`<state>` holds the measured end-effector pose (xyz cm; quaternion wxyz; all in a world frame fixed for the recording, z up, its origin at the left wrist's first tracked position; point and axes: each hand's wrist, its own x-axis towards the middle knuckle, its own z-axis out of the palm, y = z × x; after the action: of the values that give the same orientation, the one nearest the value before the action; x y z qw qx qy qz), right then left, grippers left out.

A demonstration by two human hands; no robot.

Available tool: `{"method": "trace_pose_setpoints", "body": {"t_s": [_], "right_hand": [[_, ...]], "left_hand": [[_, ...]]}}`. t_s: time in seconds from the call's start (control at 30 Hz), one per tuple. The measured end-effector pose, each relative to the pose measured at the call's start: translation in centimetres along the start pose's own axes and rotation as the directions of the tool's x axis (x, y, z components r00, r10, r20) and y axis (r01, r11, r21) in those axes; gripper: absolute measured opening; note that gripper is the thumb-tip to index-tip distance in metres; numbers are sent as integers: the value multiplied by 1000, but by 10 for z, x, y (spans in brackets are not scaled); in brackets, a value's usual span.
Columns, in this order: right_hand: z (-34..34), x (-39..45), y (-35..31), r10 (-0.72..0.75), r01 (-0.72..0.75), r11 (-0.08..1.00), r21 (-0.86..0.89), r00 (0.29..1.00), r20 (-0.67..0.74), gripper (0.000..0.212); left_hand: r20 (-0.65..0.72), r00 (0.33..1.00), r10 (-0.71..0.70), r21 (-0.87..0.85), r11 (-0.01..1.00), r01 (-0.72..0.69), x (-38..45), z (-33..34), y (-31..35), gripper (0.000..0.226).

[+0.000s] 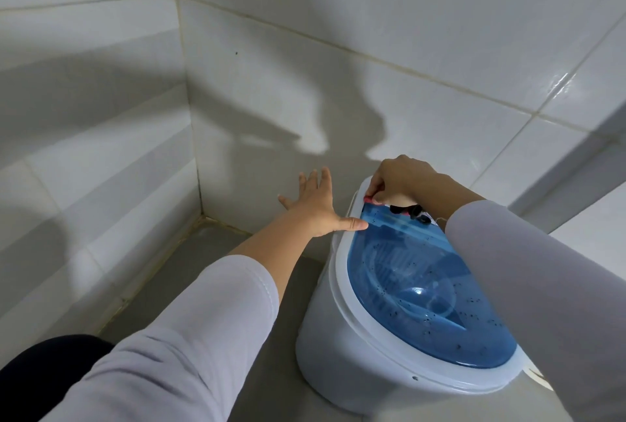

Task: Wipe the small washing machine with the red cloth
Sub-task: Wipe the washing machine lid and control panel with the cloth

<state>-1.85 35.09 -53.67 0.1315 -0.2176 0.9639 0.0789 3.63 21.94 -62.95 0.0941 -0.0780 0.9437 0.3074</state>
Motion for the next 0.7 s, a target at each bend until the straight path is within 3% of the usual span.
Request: {"method": "trace_pose_setpoints", "body": {"t_s": [0.17, 0.27, 0.47, 0.7], "right_hand": [[-12, -15, 20, -6, -27, 957, 287, 994, 113, 14], [-31, -29, 45, 9, -16, 920, 391, 1000, 19, 11], [-47, -37, 87, 111, -81, 951, 298, 990, -87, 23], [-31, -29, 92, 183, -139, 939, 313, 976, -114, 17]], "left_hand": [[-37, 999, 12, 38, 999, -11, -7, 1, 4, 129], [-44, 998, 49, 96, 994, -45, -4, -5, 8, 127], [-107, 991, 77, 65, 995, -70, 11, -12, 17, 99], [-111, 984, 139, 113, 985, -127, 32, -13, 38, 71]]}}
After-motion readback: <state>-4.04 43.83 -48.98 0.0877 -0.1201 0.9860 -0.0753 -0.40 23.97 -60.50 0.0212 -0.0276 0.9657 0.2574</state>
